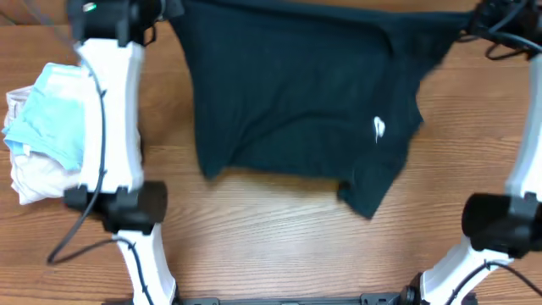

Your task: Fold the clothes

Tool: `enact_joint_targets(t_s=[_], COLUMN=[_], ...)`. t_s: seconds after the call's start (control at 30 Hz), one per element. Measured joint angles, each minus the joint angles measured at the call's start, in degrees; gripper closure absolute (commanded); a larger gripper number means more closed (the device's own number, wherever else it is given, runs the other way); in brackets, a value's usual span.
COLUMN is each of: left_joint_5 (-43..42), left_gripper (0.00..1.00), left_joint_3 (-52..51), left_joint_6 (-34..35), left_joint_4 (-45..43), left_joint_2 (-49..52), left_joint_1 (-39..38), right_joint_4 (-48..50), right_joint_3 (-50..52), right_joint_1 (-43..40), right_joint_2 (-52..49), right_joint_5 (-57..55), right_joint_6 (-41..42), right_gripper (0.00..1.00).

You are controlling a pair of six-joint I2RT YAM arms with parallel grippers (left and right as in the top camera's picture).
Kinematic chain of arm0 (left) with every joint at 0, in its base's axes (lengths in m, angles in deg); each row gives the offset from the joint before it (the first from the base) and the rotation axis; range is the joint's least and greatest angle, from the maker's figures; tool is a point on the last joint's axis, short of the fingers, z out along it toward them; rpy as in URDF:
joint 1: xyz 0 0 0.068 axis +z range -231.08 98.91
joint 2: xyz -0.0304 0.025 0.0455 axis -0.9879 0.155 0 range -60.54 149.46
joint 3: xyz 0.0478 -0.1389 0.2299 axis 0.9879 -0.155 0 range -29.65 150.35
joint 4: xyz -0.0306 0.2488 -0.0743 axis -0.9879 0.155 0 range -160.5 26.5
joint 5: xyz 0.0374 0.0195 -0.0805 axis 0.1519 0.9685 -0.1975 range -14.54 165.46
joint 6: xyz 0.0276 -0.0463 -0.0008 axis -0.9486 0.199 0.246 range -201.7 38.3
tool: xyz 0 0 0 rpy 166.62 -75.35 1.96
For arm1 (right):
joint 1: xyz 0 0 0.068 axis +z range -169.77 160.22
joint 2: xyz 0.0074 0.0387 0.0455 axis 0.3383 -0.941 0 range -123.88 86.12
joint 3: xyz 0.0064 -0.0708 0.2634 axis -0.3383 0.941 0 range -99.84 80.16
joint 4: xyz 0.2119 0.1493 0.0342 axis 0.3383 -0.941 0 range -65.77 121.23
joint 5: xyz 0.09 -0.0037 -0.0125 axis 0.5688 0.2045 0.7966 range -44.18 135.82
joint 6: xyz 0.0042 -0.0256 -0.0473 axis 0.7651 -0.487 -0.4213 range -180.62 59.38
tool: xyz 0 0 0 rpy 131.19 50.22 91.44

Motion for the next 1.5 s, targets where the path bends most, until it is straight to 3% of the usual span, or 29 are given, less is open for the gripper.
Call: enact_joint_targets(t_s=[0.13,0.27,0.5,0.7,0.87,1.03,1.2,1.5], left_joint_5=[-2.0,-2.6,-3.9,-5.9,-6.5,-7.9,-8.8,-7.8], left_gripper=[0.96,0.96,0.96,0.96,0.96,0.96,0.96,0.96], left_joint_3=[-0.3,2.6,6.0,3.5,-1.3,-8.9,-18.1,-32.4], left_joint_6=[-2.1,-3.6,-4.8,-4.9,-5.0,-5.0,-5.0,-4.8], left_joint_4=[-6.7,-7.3,8.2,22.9,29.9,31.0,31.4,31.3], left_joint_2=[2.2,-0.2,-7.8,-3.7,7.9,15.4,15.9,15.9], left_joint_1=[0.4,1.0,1.4,1.0,0.4,0.3,0.3,0.3], right_joint_4=[1.8,-1.3,-14.7,-20.2,-14.4,-9.5,-9.5,-17.3], right_joint_3=[-2.9,-9.9,-12.0,2.1,22.3,37.8,44.0,44.7], right_joint_1=[0.4,0.4,0.4,0.3,0.3,0.4,0.3,0.2], right_joint_2=[0.1,1.6,6.0,4.5,2.1,1.0,0.9,1.0], right_joint_5=[0.8,0.1,-2.1,-3.1,-3.7,-3.7,-3.7,-5.3], right_joint_6=[0.4,0.7,-0.3,-1.4,-2.2,-2.6,-2.7,-2.8], right_gripper=[0.96,0.96,0.96,0.96,0.96,0.96,0.96,0.96])
